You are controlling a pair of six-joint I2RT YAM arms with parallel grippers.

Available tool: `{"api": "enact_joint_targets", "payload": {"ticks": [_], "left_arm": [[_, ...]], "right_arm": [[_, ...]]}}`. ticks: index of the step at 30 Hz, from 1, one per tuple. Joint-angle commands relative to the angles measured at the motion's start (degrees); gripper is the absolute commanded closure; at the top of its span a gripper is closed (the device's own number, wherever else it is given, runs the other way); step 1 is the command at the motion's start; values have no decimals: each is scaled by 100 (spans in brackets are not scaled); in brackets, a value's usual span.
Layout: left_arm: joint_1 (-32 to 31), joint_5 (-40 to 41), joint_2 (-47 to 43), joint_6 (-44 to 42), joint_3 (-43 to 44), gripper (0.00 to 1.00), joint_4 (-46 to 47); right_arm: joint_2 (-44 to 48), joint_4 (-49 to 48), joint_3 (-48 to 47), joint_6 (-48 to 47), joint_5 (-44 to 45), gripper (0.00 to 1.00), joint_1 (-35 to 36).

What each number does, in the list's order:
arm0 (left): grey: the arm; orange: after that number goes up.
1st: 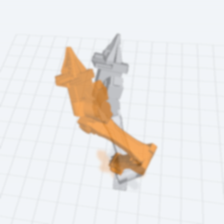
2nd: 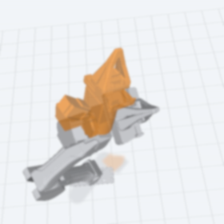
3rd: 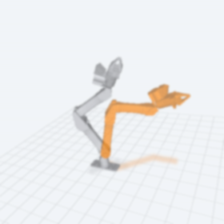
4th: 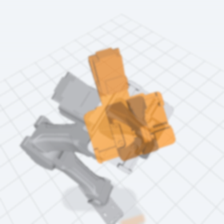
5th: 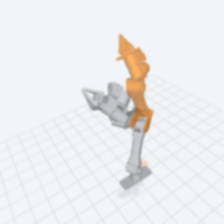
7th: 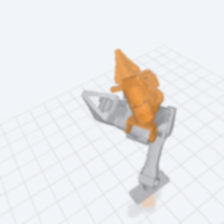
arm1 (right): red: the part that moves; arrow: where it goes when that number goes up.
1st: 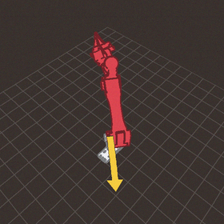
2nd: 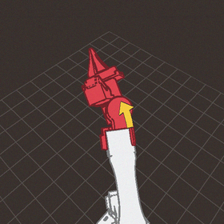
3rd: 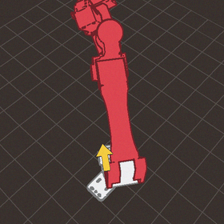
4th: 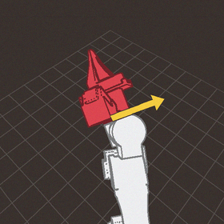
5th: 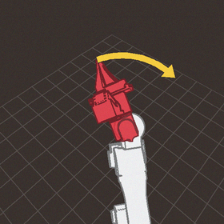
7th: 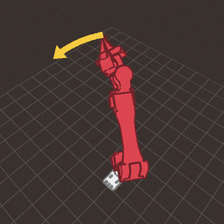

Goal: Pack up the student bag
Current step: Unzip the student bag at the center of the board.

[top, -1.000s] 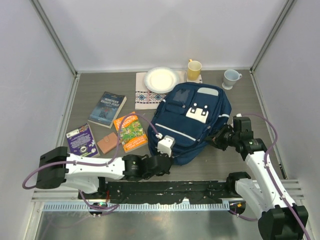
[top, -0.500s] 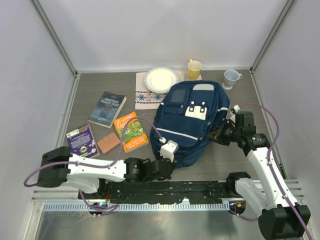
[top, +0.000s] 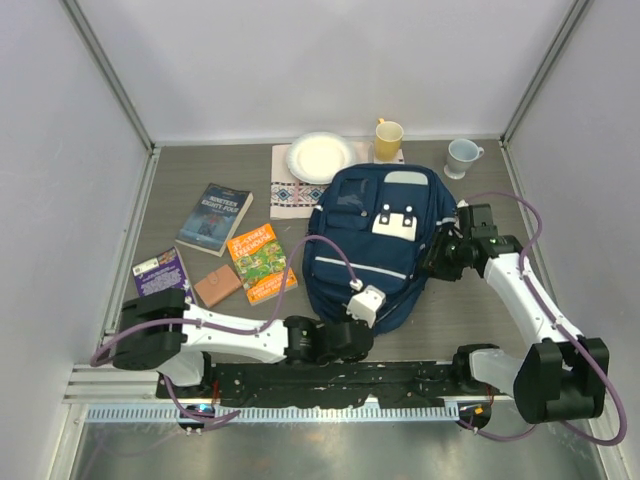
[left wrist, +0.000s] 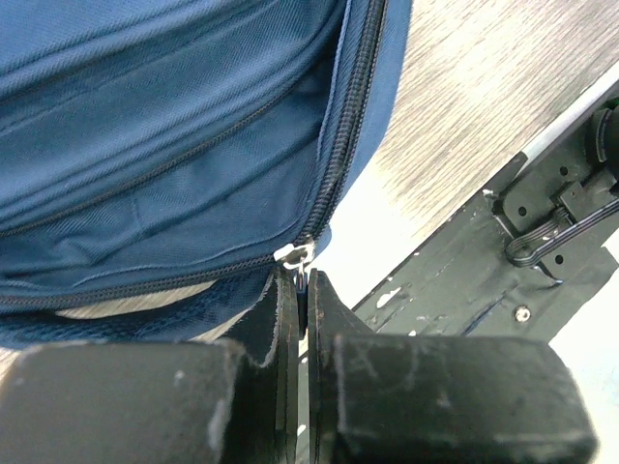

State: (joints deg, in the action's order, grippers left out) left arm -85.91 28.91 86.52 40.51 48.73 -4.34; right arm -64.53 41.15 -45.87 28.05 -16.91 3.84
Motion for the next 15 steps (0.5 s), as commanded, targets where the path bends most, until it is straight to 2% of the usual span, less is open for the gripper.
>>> {"api": "enact_joint_targets", "payload": {"ticks": [1,2,3,6,11,15], "left_arm": [[-154,-570,295,-26,453,100,555],[-146,-666,391,-17,479,100,609],[-154,-684,427,-8,523,100,610],[-145,-737,471,-17,541,100,627],[-154,-614,453,-69,576,100,513],[-145,-544,497,-157,708,100,469]], "right_arm": [[177,-863,-476,-230,1276,47,-67],[247,-819,-441,-230,1356,44,-67],[413,-775,-415,-221,1452,32,-67],[739,-626,-327,-178,1856,17,-67],[1162,-205,-422,-107,2314,12,-67],[1583,865,-625,514,2605,10,-58]]}}
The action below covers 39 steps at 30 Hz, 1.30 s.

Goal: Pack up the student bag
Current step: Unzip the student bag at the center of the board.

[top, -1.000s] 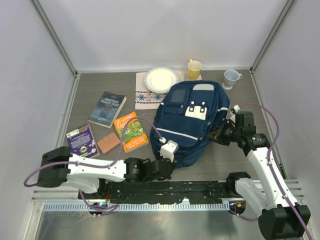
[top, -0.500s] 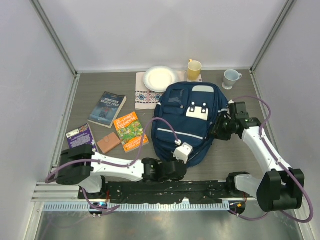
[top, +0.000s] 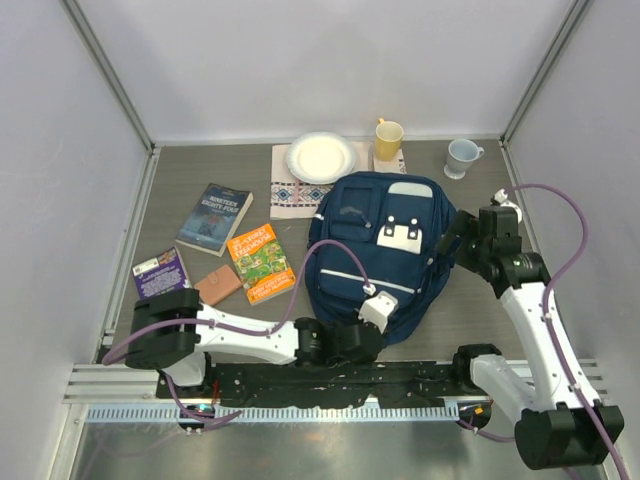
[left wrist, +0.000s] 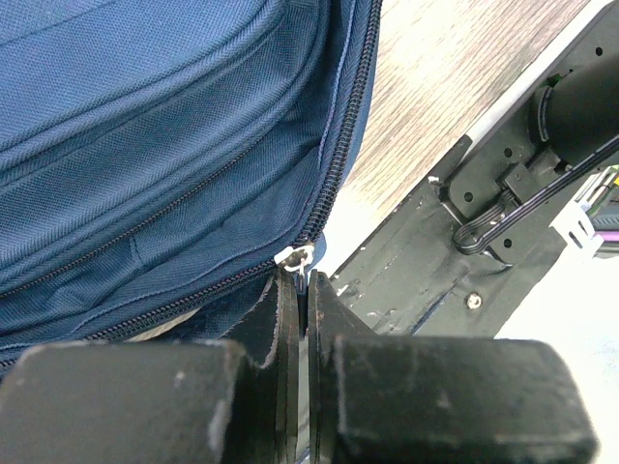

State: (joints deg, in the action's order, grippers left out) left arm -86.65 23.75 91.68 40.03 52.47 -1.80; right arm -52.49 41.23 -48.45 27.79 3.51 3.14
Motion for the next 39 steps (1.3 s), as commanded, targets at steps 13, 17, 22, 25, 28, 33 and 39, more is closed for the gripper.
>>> {"api": "enact_joint_targets", "payload": {"ticks": [13,17,22,25,28,33,39], "left_arm": [[-71,86,280,-364,1019,100,31],[-62,86,342,-461,1116,100,31],[-71,-107,351,-602,1213,100,119],[-71,-151,263,-689,1196,100,154],[-71,-160,140,-742,1117,100,154],[-71,-177,-36,-751,933,100,198],[-71,-38,-589,-330,178,100,-443]], "right_arm": [[2550,2055,1162,1923,-2126,20,11],[2691,2013,1390,1984,-2328,28,3],[2604,1493,1733,2204,-2583,44,11],[2542,1405,1672,2073,-2417,52,12],[2463,1370,1549,2002,-2206,79,3],[2384,1282,1181,1906,-1470,99,3],[1945,1291,389,1572,-510,99,12]]}}
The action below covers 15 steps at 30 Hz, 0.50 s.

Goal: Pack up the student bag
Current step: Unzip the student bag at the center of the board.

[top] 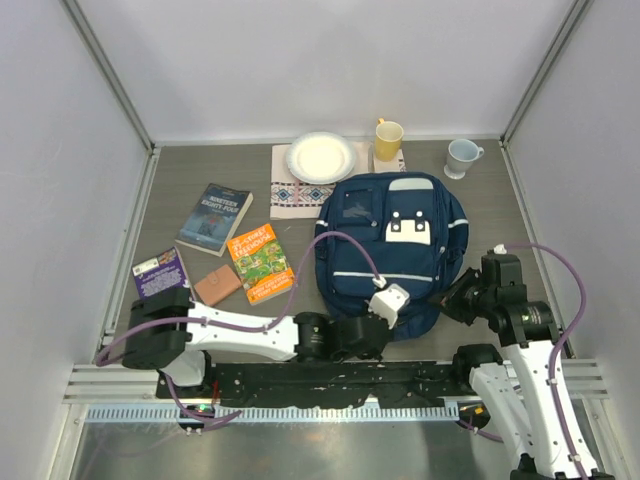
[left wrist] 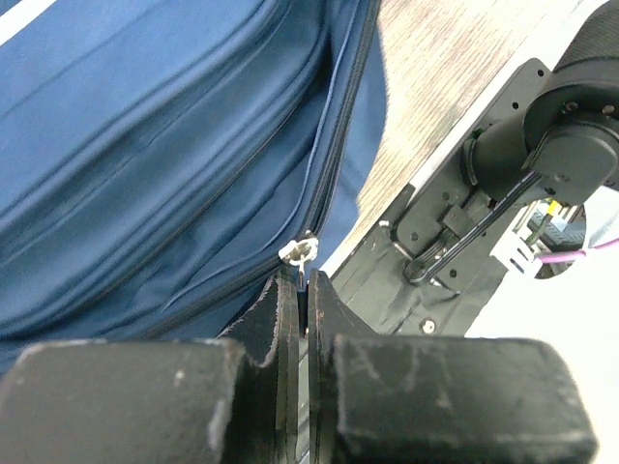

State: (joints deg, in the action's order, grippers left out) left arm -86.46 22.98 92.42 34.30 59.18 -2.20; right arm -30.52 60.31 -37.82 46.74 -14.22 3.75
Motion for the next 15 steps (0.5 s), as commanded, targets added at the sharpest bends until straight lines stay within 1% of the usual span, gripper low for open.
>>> {"api": "enact_joint_targets", "payload": {"ticks": [1,2,4,6,8,9,10,12,13,15], "left_arm": [[-91,92,-777,330,-808,100,-535],[-82,145,-1022,540,-977,100,-623],[-82,329,-1278,735,-1397,100,-947],[-91,478,-1620,1016,-1636,100,-1177],[-91,890,-1806,1305,-1873,100,-1712],[-82,1014,-1972,1542,-1927,100,-2053],[-91,1276,-2026,1640,-1980,100,-2205],[-91,1533,-2105,1894,-2042,100,-2634],[-82,1803,-2079,1983,-2016,100,-2785],[-30,1999,-1992,2193,-1867,100,-3162]], "right_arm": [[-287,-635,-787,-358,1394,99,-58],[-331,-644,-849,-402,1395,99,-50],[-349,-635,-989,-446,1763,99,-58],[-305,-626,-1043,-499,1913,99,-58],[-235,-574,-1060,-534,2071,99,-58],[-226,-547,-1060,-534,2098,99,-58],[-209,-521,-1052,-552,2107,99,-58],[-147,-477,-1025,-552,2142,99,-58],[-129,-468,-1008,-543,2160,99,-50],[-68,-450,-982,-526,2169,99,-58]]}}
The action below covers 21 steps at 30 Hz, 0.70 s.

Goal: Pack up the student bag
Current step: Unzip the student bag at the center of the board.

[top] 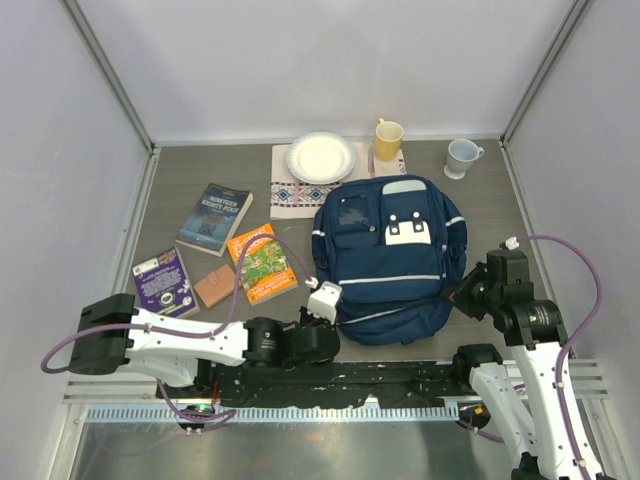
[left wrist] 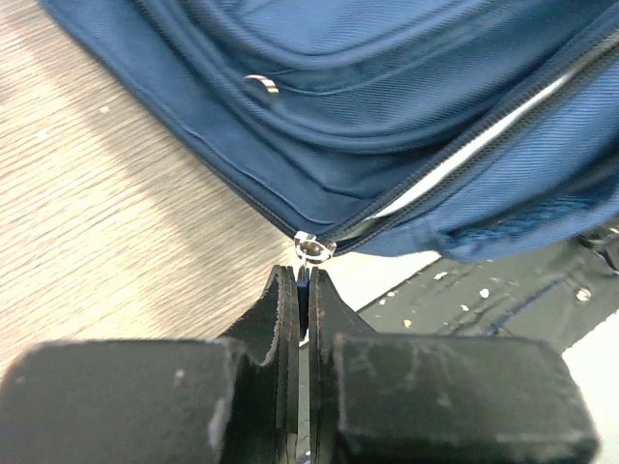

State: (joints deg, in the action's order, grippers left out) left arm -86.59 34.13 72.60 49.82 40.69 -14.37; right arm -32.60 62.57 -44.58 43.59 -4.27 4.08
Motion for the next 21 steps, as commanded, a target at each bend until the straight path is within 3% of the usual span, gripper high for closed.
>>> {"api": "enact_joint_targets", "payload": {"ticks": [1,6,8,11,15,21], "left_arm": [[-7,1015,148,686,53,100,-2034],[45,1237,843,670,728,100,-2360],[28,1036,1028,223,861,100,-2168],[-69,746,967,-384,810,100,-1334],[-78,-316,747,-895,581,100,114],[-419,-1013,1062,-1237,844,100,953]], "right_arm": [[140,-667,-297,-194,1183,99,-83],[114,-658,-332,-333,1349,99,-91],[52,-658,-359,-483,1394,99,-83],[-185,-815,-376,-676,1079,99,-91],[-492,-895,-516,-756,797,99,-83],[-783,-974,-684,-800,1042,98,-91]]}}
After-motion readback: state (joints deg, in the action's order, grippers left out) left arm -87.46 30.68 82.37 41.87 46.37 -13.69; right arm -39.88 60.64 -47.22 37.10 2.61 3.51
